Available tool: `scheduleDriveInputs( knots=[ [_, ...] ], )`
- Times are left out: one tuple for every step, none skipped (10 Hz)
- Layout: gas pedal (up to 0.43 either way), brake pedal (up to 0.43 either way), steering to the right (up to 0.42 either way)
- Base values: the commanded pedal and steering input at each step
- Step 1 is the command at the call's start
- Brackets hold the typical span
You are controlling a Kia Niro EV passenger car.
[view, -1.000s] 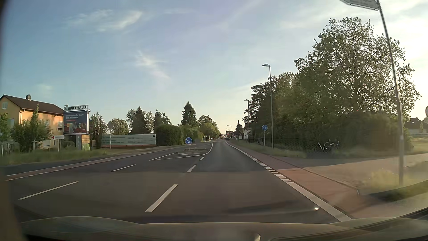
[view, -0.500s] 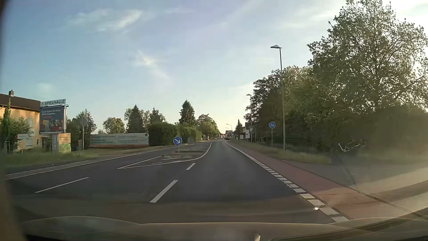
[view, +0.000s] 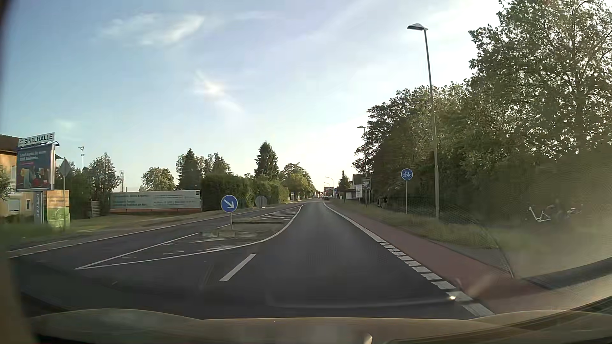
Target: Follow the waypoints while adhering to traffic rules and regulations
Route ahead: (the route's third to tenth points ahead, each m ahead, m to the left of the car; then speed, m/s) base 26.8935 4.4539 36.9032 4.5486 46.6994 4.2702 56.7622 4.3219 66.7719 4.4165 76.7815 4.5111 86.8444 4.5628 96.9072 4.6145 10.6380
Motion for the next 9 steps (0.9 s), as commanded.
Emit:
scheduleDriveInputs(
  knots=[
    [0.020,0.030,-0.006],
    [0.020,0.030,-0.006],
    [0.020,0.030,-0.006],
    [0.020,0.030,-0.006],
    [0.020,0.030,-0.006],
    [0.020,0.030,-0.006],
    [0.028,0.030,-0.006],
    [0.039,0.030,-0.006],
    [0.039,0.030,-0.006]
  ],
)
